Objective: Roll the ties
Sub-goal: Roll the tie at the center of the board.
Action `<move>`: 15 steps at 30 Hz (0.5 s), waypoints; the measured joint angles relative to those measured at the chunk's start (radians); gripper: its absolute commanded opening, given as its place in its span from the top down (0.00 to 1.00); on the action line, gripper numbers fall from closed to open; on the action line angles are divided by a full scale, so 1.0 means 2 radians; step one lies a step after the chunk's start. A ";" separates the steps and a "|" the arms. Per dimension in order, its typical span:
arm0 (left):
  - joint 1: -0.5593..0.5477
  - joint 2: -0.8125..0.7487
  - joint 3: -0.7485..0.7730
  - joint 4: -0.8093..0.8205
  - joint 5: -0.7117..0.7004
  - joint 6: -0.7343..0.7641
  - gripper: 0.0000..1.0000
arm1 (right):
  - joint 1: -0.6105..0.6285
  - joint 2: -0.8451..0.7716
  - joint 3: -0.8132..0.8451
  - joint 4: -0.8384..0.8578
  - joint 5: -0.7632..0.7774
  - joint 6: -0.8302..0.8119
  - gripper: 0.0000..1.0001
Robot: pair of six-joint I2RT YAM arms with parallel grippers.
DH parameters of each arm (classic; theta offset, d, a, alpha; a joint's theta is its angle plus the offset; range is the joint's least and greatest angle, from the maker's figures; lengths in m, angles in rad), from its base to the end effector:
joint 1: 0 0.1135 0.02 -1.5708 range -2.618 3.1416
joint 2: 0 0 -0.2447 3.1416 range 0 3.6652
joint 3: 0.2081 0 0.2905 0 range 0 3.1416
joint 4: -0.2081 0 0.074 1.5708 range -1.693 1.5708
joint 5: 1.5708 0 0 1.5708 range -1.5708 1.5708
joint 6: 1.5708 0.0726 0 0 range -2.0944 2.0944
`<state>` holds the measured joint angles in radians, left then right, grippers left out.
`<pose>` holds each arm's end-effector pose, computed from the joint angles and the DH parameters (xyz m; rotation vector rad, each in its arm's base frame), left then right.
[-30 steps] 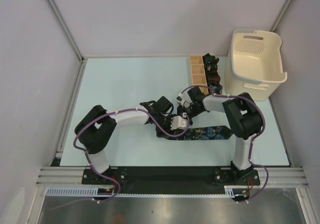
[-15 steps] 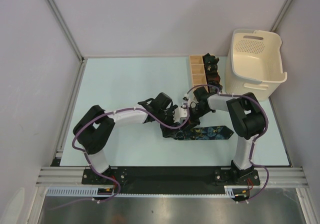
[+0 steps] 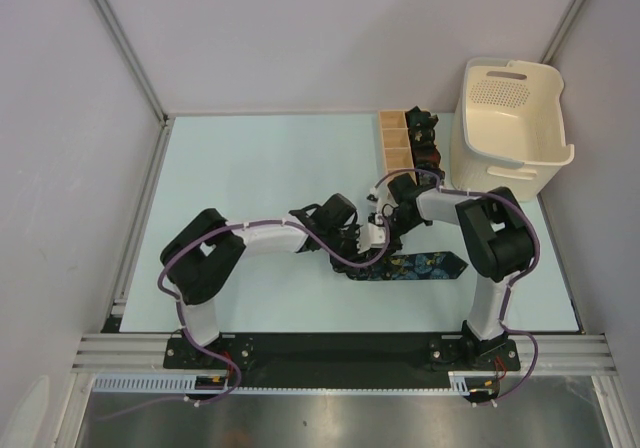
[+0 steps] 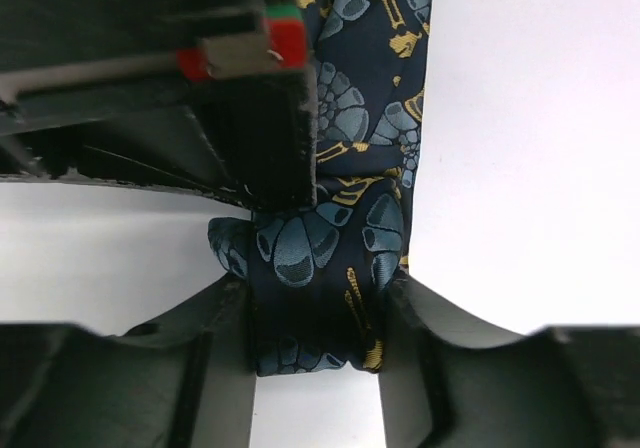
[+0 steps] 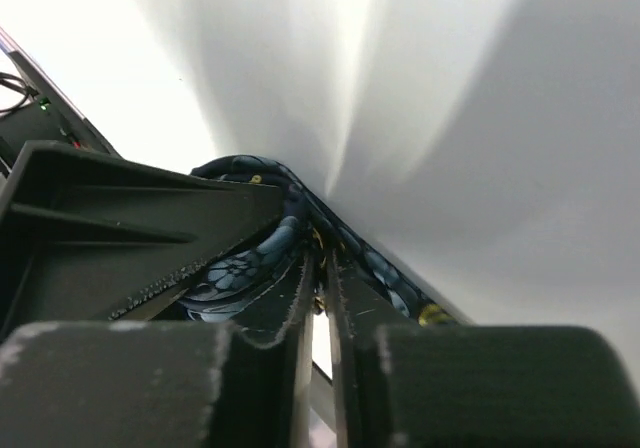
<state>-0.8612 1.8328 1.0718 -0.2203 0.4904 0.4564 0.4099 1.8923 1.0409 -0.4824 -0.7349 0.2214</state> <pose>0.2395 -0.3313 0.0825 1.7174 1.9012 -0.7821 0.3106 0.1880 0.0471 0.4053 -2.8751 -1.1685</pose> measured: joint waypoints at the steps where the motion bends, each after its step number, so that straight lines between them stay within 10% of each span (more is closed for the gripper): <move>1: -0.004 0.000 0.000 0.001 -0.006 0.006 0.59 | -0.002 0.000 0.001 -0.006 -0.001 -0.001 0.74; 15: -0.025 -0.002 0.000 -0.001 -0.049 0.030 0.59 | -0.048 -0.043 0.004 -0.074 -0.077 -0.010 0.54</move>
<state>-0.9104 1.8278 1.0718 -0.2230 0.3931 0.5156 0.3141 1.8057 1.0492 -0.6312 -0.8898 0.2020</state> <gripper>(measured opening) 0.458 0.451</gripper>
